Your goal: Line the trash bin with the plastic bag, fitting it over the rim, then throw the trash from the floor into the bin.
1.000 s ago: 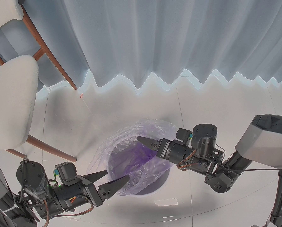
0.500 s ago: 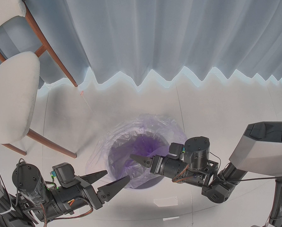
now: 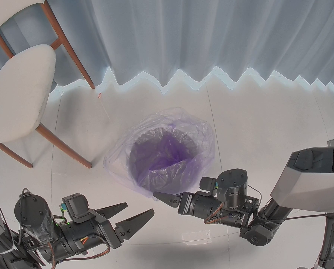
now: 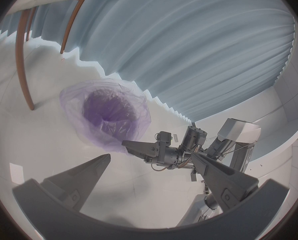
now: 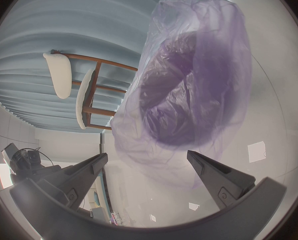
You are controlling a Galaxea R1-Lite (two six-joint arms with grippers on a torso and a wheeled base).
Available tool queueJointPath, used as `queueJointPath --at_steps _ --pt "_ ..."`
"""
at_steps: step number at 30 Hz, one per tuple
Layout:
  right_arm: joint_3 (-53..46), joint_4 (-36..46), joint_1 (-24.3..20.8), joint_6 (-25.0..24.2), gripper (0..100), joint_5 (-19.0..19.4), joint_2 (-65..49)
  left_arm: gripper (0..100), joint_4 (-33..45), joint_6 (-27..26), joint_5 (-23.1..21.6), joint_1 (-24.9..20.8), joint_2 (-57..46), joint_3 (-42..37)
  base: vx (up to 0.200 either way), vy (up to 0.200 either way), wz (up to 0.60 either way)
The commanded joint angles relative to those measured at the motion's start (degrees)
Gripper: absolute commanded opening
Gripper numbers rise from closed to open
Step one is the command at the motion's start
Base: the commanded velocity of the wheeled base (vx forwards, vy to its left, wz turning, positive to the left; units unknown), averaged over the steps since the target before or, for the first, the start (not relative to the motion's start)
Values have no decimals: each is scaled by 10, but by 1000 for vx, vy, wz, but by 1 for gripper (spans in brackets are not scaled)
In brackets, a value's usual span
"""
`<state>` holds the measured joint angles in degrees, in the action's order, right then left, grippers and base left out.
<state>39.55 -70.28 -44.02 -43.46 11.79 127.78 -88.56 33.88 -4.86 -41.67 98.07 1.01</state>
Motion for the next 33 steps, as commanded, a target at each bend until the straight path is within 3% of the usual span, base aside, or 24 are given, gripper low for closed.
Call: queueJointPath --at_steps 1,6,17,20,22,27,33 --pt "1 1 0 0 100 0 6 100 1 8 -8 3 3 0 0 0 0" --pt "0 -1 0 0 100 -2 19 100 1 75 -39 12 36 1 0 0 0" --pt "11 -3 0 7 100 -26 72 100 -1 66 -45 90 77 10 0 0 0" --pt "15 -5 1 19 100 -28 98 100 0 66 -45 91 74 12 0 0 0" --pt "27 -21 5 49 100 -55 138 100 0 55 -45 90 79 9 0 0 0" --pt "49 -52 6 67 100 -106 188 100 1 45 -43 87 82 11 0 0 0" --pt "33 -94 1 91 100 -115 166 100 0 10 -18 90 118 20 0 0 0"
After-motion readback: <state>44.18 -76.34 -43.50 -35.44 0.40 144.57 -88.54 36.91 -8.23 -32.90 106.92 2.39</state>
